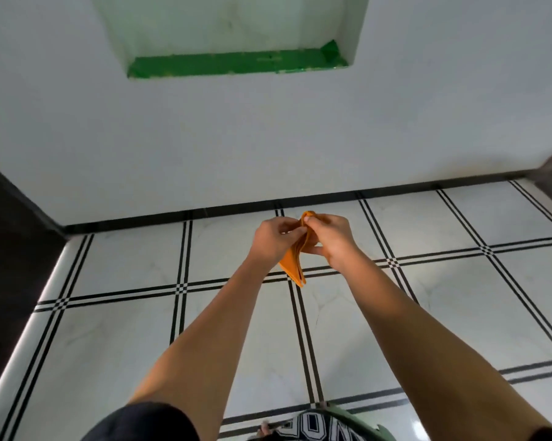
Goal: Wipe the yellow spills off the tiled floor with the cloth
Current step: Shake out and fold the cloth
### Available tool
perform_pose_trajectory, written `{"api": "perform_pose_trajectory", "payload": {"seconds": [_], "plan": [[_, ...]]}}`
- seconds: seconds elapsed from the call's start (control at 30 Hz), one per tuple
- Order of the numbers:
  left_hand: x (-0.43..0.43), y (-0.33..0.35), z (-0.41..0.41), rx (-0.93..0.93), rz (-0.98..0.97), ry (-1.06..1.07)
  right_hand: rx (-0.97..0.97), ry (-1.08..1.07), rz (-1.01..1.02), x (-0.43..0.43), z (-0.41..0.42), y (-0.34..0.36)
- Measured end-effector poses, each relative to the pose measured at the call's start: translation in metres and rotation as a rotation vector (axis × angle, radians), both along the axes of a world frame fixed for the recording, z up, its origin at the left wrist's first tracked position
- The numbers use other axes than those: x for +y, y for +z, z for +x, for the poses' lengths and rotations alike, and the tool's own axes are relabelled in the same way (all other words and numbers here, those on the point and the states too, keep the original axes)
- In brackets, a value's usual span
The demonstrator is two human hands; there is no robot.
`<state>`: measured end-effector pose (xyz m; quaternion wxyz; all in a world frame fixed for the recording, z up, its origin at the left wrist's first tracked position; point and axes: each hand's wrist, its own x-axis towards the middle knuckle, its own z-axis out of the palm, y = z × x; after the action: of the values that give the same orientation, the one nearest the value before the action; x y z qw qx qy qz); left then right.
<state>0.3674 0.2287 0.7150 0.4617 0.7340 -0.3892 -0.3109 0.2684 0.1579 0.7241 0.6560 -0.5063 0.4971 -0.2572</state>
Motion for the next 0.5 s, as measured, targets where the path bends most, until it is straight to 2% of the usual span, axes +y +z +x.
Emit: {"api": "perform_pose_trajectory", "payload": {"seconds": [0.17,0.33,0.5], "plan": [[-0.004,0.009,-0.01,-0.06,-0.033,0.095,0.028,0.147,-0.077,-0.009,-0.01,0.011],[-0.017,0.02,-0.02,-0.048,-0.049,0.212,0.229,0.286,-0.264,-0.04,-0.033,0.022],[-0.026,0.026,-0.028,-0.055,-0.047,0.262,0.404,0.574,-0.401,-0.069,-0.048,0.041]]}}
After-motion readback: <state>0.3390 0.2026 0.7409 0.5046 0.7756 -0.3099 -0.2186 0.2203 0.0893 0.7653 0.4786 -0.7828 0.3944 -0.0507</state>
